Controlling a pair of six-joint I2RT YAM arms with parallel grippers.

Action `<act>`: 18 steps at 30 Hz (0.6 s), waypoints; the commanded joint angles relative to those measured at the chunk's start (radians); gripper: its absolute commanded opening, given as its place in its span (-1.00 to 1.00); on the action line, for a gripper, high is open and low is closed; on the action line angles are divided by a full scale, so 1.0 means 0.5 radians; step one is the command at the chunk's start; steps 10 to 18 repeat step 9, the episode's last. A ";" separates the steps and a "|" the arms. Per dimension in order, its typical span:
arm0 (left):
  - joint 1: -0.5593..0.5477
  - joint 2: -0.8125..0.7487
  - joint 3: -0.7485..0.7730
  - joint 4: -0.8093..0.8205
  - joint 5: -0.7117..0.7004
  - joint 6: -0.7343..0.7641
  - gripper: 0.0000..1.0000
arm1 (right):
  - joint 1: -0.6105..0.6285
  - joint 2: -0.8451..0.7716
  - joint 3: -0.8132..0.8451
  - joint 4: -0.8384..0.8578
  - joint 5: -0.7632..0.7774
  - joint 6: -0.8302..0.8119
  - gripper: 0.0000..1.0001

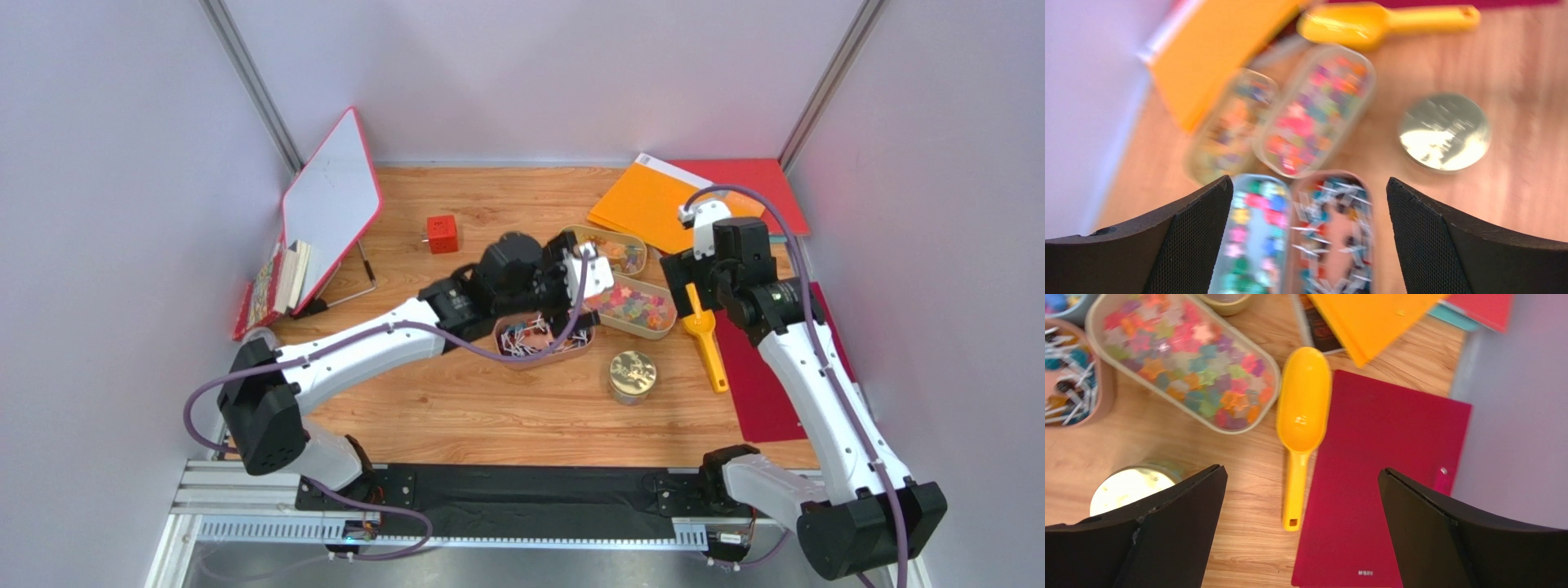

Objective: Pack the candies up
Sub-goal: Reset both arms

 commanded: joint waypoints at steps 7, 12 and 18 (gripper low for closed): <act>0.283 -0.100 0.735 -0.264 -0.139 0.356 0.99 | -0.010 -0.303 0.151 -0.082 0.591 0.189 1.00; 0.317 -0.109 0.763 -0.212 -0.200 0.386 0.99 | -0.013 -0.352 0.154 -0.079 0.576 0.217 1.00; 0.317 -0.109 0.763 -0.212 -0.200 0.386 0.99 | -0.013 -0.352 0.154 -0.079 0.576 0.217 1.00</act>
